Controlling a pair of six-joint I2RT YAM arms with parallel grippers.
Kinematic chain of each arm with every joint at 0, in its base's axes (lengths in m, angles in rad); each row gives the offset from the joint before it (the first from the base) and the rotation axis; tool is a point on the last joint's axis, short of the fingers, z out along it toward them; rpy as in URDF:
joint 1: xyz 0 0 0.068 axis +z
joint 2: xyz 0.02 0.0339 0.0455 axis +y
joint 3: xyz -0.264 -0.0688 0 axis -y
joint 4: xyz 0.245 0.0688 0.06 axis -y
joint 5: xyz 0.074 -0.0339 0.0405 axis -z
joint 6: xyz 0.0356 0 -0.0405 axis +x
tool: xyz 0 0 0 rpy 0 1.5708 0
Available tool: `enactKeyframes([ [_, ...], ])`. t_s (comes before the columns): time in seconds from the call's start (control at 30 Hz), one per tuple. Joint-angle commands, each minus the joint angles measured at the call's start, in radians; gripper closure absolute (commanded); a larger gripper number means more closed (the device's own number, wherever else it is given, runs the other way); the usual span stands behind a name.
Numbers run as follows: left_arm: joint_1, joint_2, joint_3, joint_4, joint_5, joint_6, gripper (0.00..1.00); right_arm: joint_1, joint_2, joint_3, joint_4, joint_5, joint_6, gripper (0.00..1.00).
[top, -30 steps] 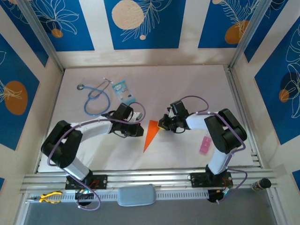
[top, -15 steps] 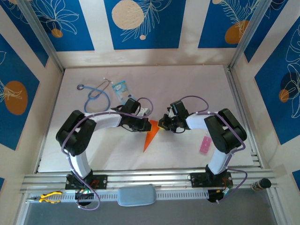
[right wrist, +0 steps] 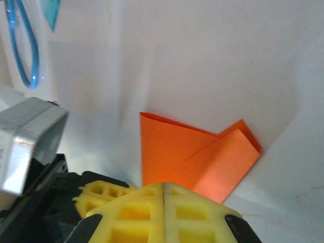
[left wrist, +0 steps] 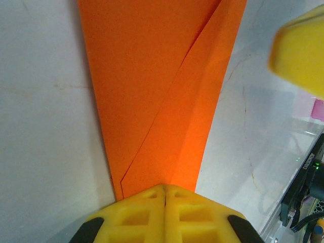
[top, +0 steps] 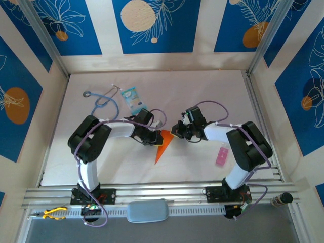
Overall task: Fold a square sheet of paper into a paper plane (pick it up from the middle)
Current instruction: Fold the wing for the fifth time at the center of the table.
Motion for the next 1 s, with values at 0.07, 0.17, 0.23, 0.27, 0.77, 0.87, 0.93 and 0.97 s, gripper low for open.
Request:
enactKeyframes([
  [0.07,-0.006,0.009,-0.042,-0.06,-0.075,0.022,1.0,0.029,0.036,-0.016,0.051,-0.073,-0.013,0.96],
  [0.17,-0.005,0.007,-0.041,-0.065,-0.079,0.027,1.0,0.05,0.089,0.009,0.026,-0.061,-0.018,0.96],
  [0.23,-0.005,0.007,-0.039,-0.065,-0.08,0.028,1.0,0.042,0.114,0.005,0.026,-0.033,-0.01,0.96],
  [0.27,-0.006,0.008,-0.037,-0.064,-0.08,0.027,1.0,0.031,0.126,0.0,0.033,-0.028,-0.003,0.96],
  [0.77,-0.005,0.004,-0.049,-0.035,-0.078,0.011,1.0,-0.109,0.105,0.051,0.021,-0.062,-0.017,0.94],
  [0.87,-0.006,-0.001,-0.048,-0.027,-0.079,0.007,1.0,-0.07,0.057,0.058,-0.024,-0.026,-0.044,0.94],
  [0.93,-0.006,-0.003,-0.047,-0.024,-0.079,0.005,1.0,-0.054,0.043,0.05,-0.025,-0.019,-0.05,0.93],
  [0.97,-0.005,-0.004,-0.047,-0.024,-0.078,0.005,1.0,-0.047,0.043,0.046,-0.021,-0.022,-0.05,0.93],
])
